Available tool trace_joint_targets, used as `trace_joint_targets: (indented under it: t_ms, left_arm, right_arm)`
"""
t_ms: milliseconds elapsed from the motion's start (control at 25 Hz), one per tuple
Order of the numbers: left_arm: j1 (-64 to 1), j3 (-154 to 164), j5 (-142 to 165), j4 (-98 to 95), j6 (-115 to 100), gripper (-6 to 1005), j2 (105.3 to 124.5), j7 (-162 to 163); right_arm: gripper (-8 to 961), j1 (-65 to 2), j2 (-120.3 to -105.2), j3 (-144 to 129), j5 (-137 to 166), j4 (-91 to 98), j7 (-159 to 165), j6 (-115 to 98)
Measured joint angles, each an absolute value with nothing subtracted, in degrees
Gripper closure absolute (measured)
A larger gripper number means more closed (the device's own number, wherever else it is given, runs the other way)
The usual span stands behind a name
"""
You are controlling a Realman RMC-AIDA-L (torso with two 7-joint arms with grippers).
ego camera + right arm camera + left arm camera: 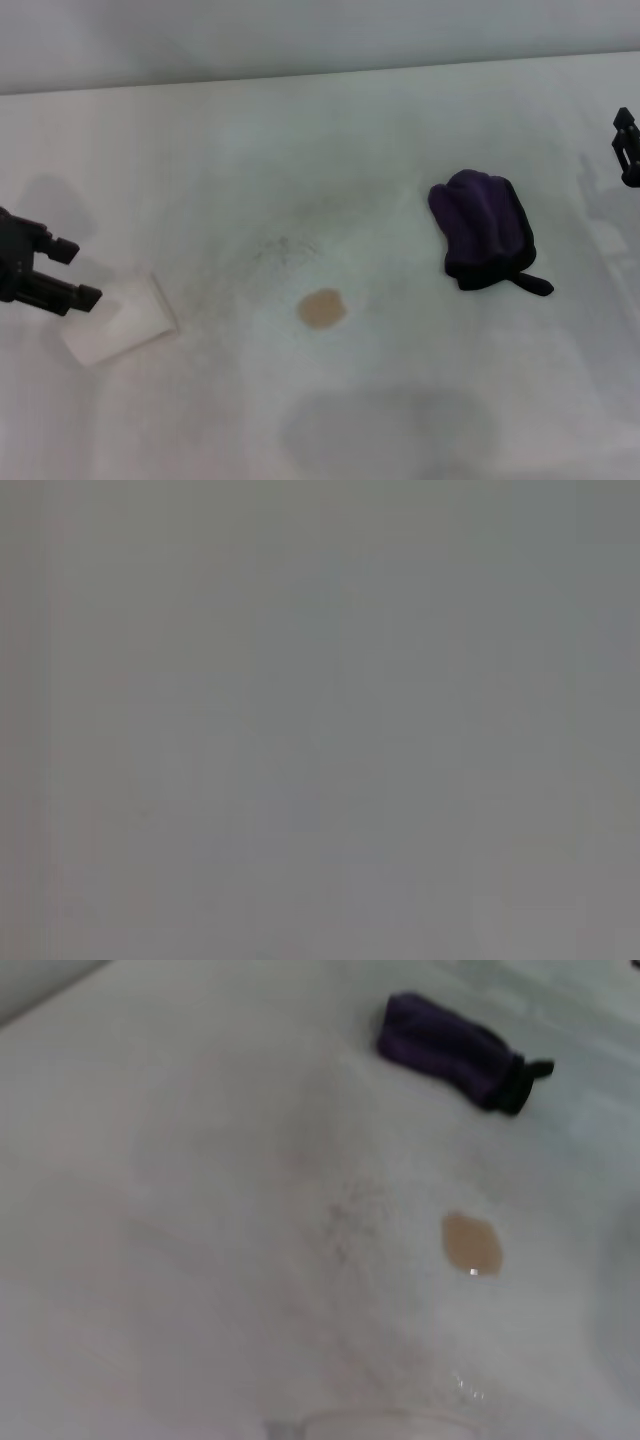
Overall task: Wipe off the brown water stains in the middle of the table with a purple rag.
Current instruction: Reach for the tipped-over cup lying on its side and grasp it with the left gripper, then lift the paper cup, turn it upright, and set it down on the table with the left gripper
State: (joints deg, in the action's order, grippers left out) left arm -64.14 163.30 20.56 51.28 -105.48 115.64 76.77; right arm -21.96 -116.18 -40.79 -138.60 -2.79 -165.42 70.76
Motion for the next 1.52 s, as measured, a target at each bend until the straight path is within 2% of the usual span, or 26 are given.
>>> trace_joint_targets:
  t_ms: [480, 1520]
  left_arm:
    - [-65.3, 163.3, 27.3, 46.2, -95.7, 200, 118.39, 77.2]
    - [-64.9, 163.2, 30.8, 29.1, -79.0, 200, 118.62, 78.6]
  right_arm:
    - [493, -20.7, -116.19, -40.8, -138.5, -3.0, -165.4, 72.2]
    - [494, -20.5, -115.93, -40.2, -138.9, -2.9, -165.7, 71.4]
